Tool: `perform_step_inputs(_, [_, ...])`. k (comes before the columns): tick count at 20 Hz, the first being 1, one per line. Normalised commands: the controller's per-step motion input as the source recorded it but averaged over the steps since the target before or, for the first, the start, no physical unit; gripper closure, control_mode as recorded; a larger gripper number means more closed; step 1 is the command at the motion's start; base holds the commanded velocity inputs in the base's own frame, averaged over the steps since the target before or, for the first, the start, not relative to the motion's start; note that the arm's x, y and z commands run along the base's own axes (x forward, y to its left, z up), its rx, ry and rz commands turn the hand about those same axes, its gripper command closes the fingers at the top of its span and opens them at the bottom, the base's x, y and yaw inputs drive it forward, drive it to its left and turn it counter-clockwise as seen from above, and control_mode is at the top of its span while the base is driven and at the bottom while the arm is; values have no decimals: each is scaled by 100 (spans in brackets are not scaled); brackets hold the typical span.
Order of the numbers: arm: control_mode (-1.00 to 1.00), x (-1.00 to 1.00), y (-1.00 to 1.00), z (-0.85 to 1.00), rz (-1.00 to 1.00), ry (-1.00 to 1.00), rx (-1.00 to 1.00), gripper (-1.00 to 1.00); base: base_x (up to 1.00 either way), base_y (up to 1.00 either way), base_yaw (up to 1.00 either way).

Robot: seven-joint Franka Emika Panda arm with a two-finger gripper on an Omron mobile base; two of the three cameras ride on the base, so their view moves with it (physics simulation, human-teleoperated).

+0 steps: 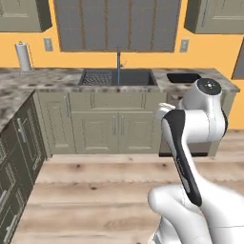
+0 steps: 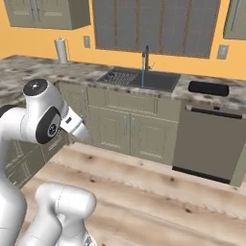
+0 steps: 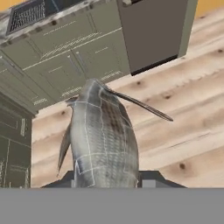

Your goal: Take the fish out of the fridge, briefly rinse it in the sink, and place it on the tray next to the sink.

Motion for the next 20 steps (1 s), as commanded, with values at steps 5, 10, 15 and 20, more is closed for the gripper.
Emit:
perform_step_inputs(5, [100,0,0,0,0,0,0,100,100,-78,-2])
perform_step_inputs(10, [100,0,0,0,0,0,0,100,100,-68,-2])
perform_step_inputs(15, [100,0,0,0,0,0,0,100,100,-11,-8])
perform_step_inputs(20, [100,0,0,0,0,0,0,100,100,8,-10])
